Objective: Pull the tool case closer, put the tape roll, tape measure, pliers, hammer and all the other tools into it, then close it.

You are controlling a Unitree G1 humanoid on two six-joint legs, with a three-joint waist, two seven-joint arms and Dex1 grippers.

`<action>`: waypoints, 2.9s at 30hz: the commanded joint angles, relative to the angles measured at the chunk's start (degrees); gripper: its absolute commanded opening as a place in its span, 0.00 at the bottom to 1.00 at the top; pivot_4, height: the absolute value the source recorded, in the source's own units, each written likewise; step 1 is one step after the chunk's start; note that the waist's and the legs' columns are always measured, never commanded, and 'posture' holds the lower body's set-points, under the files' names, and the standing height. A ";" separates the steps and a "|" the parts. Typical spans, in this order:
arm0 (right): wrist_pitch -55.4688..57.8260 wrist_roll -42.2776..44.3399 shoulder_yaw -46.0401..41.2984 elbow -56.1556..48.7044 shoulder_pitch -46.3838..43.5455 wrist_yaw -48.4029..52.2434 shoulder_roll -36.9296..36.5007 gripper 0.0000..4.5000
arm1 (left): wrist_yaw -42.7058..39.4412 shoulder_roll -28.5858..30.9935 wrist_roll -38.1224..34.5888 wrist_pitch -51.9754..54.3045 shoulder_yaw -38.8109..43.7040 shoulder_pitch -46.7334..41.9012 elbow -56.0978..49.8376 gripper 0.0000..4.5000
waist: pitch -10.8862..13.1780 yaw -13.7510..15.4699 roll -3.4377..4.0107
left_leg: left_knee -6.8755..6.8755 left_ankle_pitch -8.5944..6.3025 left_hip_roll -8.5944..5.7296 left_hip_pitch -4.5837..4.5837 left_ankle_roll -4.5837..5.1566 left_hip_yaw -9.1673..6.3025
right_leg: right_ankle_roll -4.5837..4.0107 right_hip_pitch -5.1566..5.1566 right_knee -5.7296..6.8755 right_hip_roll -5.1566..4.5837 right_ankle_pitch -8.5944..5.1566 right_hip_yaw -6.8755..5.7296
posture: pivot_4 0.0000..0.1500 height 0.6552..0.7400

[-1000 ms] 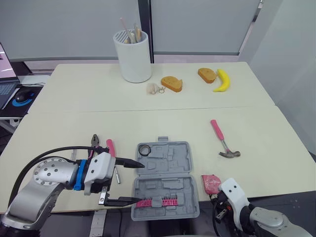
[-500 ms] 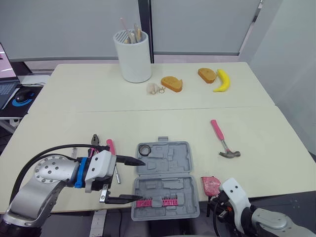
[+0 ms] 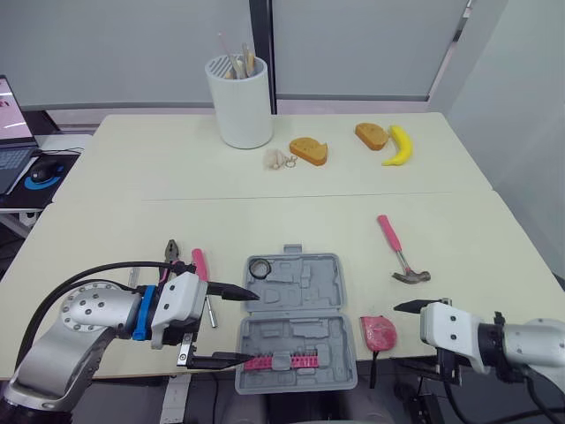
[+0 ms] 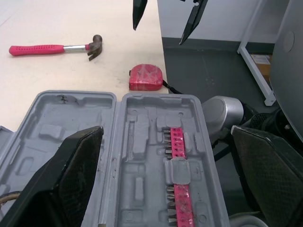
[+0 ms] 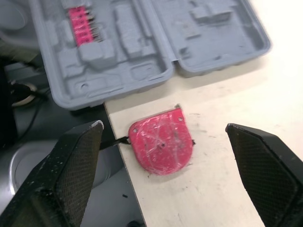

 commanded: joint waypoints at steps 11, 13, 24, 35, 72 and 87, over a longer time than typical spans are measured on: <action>-19.69 -12.14 14.90 25.56 -15.02 8.02 7.44 0.99 | 1.43 0.64 -1.72 3.07 -0.53 -0.98 -5.14 1.00 | 0.03 0.05 0.05 | -0.01 0.00 0.02 0.04 0.00 -0.04 | -0.02 0.02 0.06 0.00 -0.01 -0.02 | 1.00 1.00; -20.96 -12.53 15.28 27.66 -16.29 8.30 8.40 0.99 | 1.55 0.68 -1.78 3.42 -0.52 -1.24 -5.40 1.00 | 0.03 0.05 0.05 | 0.00 0.00 0.02 0.04 0.00 -0.03 | -0.03 0.03 0.05 0.00 0.00 -0.02 | 1.00 1.00; -23.12 -14.76 16.91 32.43 -20.16 10.19 11.20 0.99 | 1.62 0.50 -1.90 4.58 -0.38 -1.69 -6.48 1.00 | 0.03 0.20 0.07 | 0.00 0.00 0.02 0.05 0.00 -0.03 | -0.15 0.03 0.07 0.00 0.07 -0.01 | 1.00 1.00; -22.05 -15.54 17.13 32.85 -20.44 10.78 12.63 0.96 | 1.68 0.23 -1.76 4.73 -0.88 -2.45 -6.24 1.00 | 0.03 0.37 0.07 | 0.00 0.00 0.02 0.05 0.00 -0.03 | -0.27 0.04 0.07 0.00 0.14 -0.01 | 1.00 1.00; 2.00 -27.07 36.52 44.26 -66.55 23.44 28.16 0.70 | 12.80 -2.96 9.09 1.37 -2.37 -7.48 5.81 1.00 | 0.11 -0.01 0.22 | 0.02 0.00 0.01 -0.10 0.00 -0.10 | -0.40 -0.15 0.18 -0.05 0.17 -0.09 | 1.00 1.00; -4.71 -32.07 39.03 60.17 -71.69 23.61 36.32 0.70 | 14.37 -4.90 10.63 0.57 -3.49 -6.66 4.62 1.00 | 0.12 -0.15 0.23 | 0.03 0.00 0.03 -0.08 0.00 -0.06 | -0.45 -0.36 0.62 -0.06 0.15 -0.04 | 1.00 1.00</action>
